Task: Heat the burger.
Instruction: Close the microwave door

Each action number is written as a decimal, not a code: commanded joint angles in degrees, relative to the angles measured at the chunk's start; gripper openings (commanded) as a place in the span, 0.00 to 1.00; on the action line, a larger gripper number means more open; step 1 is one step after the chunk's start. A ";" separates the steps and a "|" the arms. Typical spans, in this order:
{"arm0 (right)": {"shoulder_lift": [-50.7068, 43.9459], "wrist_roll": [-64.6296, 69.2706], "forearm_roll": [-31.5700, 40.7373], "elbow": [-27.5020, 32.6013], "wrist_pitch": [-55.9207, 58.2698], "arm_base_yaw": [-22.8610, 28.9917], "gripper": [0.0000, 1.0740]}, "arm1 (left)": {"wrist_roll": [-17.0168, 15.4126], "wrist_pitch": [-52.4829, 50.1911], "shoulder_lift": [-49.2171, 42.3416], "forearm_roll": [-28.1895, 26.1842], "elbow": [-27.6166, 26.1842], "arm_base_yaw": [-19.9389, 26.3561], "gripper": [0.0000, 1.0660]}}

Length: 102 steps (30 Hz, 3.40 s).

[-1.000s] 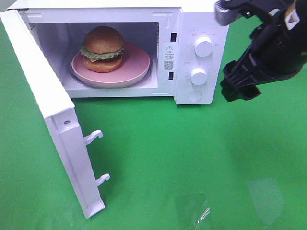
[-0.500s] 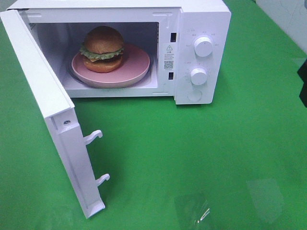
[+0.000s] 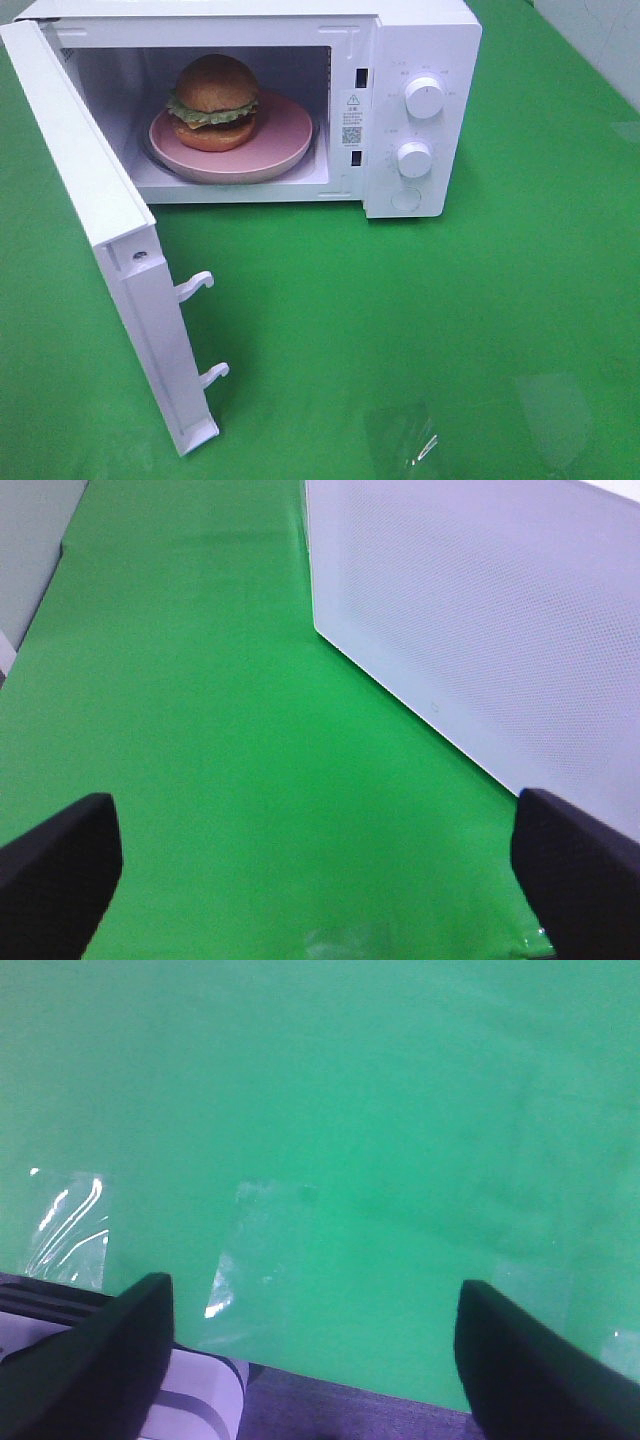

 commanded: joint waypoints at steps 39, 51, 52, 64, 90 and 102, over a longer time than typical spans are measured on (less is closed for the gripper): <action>-60.22 -5.16 6.30 28.19 -9.68 -14.95 0.71 | -0.17 -0.86 -1.32 -0.17 0.23 -0.23 0.92; -60.10 -5.50 6.59 28.19 -9.68 -15.36 0.71 | -0.17 -0.86 -0.97 -0.17 0.23 -0.23 0.92; -60.10 -5.50 6.59 28.19 -9.68 -15.36 0.71 | -0.17 -0.86 -0.97 -0.17 0.23 -0.23 0.92; -60.10 -5.50 6.59 28.19 -9.68 -15.36 0.71 | -0.17 -0.86 -0.97 -0.17 0.23 -0.23 0.92; -60.10 -5.50 6.59 28.19 -9.68 -15.36 0.71 | -0.17 -0.86 -1.03 -0.23 0.23 -0.23 0.92; -60.10 -5.50 6.59 28.19 -9.68 -15.36 0.71 | -0.34 -11.29 5.96 1.32 -3.21 -0.23 0.73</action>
